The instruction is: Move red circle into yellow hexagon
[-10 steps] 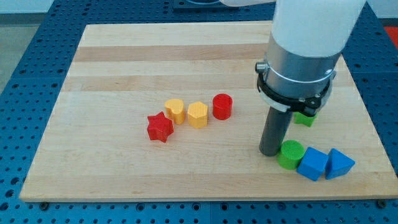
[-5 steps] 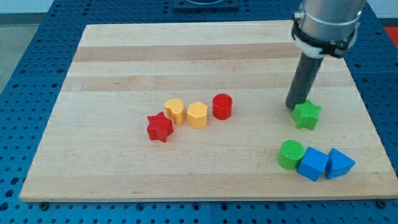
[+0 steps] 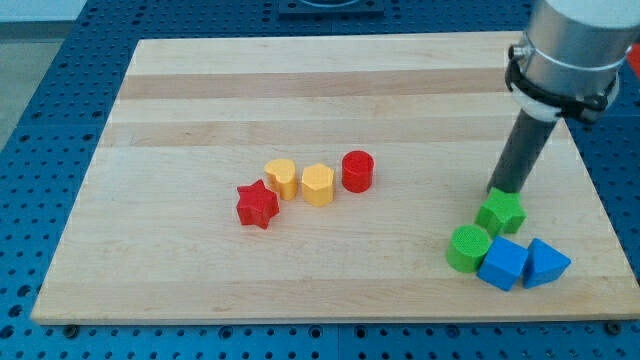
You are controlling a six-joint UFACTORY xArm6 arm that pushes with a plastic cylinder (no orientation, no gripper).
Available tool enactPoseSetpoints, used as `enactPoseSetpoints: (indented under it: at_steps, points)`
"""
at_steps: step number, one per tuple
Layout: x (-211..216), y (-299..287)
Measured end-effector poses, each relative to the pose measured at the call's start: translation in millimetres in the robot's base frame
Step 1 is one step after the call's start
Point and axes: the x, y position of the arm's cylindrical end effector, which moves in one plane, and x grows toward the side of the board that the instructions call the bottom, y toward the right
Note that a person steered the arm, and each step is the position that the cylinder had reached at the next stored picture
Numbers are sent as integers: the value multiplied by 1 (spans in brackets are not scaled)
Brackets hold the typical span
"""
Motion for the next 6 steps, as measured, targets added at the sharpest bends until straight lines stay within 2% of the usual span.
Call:
enactPoseSetpoints:
  at_steps: [1,2,3,4,6]
  points:
    - [23,-1]
    - [21,-4]
    - [-4,-46]
    - [-59,-91]
    - [-53,-150]
